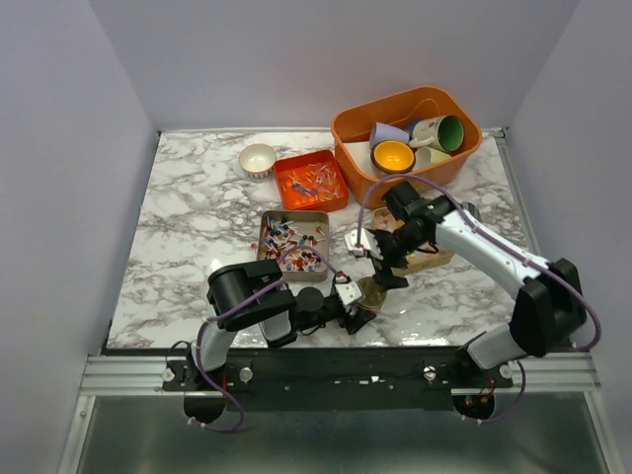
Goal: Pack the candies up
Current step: Screw the bottle lid onto the packing bottle.
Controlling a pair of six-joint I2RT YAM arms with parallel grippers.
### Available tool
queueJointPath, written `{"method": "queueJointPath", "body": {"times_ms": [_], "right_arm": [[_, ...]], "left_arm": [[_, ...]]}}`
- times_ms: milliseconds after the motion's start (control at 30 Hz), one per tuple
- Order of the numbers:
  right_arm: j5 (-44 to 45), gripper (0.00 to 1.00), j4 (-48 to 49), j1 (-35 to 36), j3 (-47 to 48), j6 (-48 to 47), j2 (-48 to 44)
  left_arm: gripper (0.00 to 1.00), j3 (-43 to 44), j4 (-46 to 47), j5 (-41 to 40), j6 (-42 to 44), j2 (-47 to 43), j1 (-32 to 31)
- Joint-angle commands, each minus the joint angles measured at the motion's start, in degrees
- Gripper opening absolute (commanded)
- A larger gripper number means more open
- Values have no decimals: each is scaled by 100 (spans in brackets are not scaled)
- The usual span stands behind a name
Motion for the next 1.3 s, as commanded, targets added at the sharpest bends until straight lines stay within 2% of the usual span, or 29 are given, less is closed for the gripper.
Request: {"method": "queueJointPath", "body": {"times_ms": [0,267,533,767,1000,1167,1267], "right_arm": [[-832,100,-48,-2,1066,96,921],[-868,100,-918,121,1086,-775,1475],[-578,100,-427,139,417,-512,1352],[-138,100,-207,139,-329,-520,782],[328,100,-163,139,-1393,-380,-220],[284,100,-567,139,-1561,-91,-1028],[363,100,-401,-97,-1500,209,-1319]], "left_arm": [[0,-64,-572,-71,-93,100,20],[0,-81,-537,-151,-128,82,20],[0,-99,-502,-212,-129,73,11],[0,-64,-555,-265,-216,108,11],[0,-64,-502,-300,-304,161,11],[0,-46,-502,-283,-287,187,11],[0,-46,-519,-204,-269,170,11]]}}
